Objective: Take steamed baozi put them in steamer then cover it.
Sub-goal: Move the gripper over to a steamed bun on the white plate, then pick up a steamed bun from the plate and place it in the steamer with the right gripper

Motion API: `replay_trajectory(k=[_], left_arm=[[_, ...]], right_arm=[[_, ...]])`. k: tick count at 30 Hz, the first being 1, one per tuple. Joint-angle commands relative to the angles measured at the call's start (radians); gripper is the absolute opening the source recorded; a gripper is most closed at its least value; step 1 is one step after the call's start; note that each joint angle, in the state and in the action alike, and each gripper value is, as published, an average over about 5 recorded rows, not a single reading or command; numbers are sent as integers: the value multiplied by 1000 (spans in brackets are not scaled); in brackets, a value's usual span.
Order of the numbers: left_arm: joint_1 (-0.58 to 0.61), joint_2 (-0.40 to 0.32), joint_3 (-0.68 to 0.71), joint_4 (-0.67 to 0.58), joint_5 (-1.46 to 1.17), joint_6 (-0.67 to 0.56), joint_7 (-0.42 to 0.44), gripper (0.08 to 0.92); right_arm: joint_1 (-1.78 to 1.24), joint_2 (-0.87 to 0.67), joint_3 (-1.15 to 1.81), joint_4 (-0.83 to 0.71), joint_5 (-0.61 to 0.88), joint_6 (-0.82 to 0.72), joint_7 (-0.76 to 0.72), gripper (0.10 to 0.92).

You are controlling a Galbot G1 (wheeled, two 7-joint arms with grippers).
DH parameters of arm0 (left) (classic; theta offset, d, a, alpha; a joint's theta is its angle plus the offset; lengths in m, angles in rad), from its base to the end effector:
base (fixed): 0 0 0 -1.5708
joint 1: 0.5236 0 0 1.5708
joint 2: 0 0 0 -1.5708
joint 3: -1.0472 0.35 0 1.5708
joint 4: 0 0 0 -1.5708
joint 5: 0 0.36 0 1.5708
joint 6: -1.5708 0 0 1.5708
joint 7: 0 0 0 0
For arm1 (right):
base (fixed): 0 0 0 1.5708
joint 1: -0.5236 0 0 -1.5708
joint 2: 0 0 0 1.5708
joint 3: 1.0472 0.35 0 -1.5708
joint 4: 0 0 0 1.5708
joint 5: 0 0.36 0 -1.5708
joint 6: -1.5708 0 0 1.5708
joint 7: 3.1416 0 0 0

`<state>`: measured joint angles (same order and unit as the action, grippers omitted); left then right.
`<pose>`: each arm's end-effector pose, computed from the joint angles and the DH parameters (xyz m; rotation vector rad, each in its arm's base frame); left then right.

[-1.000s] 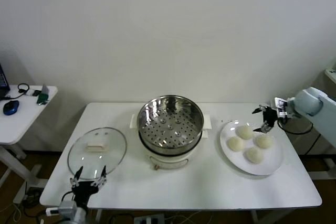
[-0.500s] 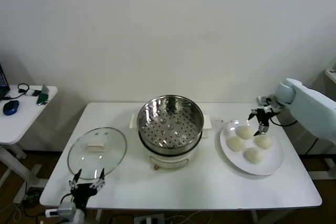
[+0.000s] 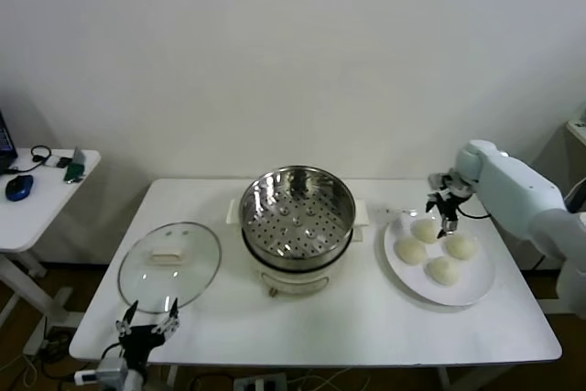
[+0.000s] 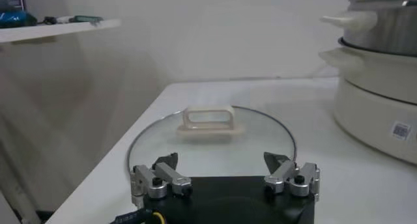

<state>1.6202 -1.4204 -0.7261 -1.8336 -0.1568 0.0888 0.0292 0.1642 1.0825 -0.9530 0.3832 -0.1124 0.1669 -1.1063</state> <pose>0.1543 0.1076 -0.3889 0.1693 -2.7643 -0.0735 0.6287 -0.2025 -0.2227 1.1884 -1.2747 1.3610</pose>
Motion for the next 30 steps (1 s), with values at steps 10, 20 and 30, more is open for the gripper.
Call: replay_trajectory(k=[10, 20, 30], left_arm=[[-10, 8, 1, 17, -3, -7, -1, 823], [-4, 5, 1, 9, 1, -8, -1, 823], [-1, 1, 1, 3, 2, -12, -2, 823]], right_arm=[[-33, 59, 77, -113, -49, 16, 35, 765], [-16, 61, 60, -82, -20, 19, 15, 681], [373, -70, -323, 289, 261, 48, -25, 640]])
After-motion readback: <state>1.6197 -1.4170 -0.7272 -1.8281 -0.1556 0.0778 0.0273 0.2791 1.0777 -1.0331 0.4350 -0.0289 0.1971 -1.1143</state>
